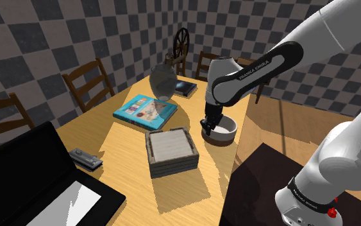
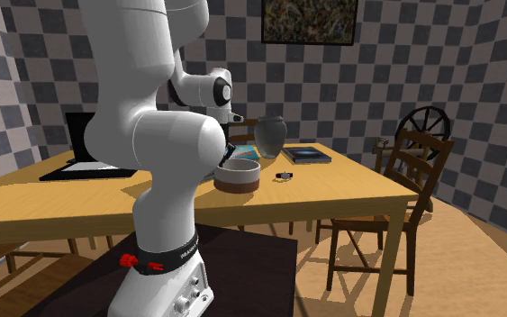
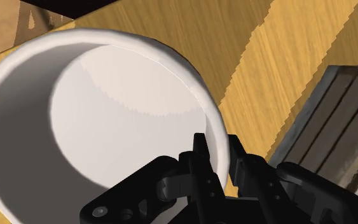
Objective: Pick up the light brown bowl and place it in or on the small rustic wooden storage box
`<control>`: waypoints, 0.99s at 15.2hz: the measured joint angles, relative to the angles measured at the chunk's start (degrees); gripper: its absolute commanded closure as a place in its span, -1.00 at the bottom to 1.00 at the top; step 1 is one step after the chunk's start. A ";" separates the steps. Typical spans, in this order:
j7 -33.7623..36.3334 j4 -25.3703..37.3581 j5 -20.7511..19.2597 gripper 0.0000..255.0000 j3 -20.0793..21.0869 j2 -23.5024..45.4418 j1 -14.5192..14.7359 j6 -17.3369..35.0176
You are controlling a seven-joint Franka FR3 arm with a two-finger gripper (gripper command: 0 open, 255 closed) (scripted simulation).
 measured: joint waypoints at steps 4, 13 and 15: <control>0.24 1.30 0.04 1.00 -0.01 -2.22 0.07 -3.49; 0.34 4.19 0.03 1.00 -0.37 -7.40 0.04 -11.57; 0.35 5.30 -0.05 1.00 -0.48 -7.98 -0.02 -13.26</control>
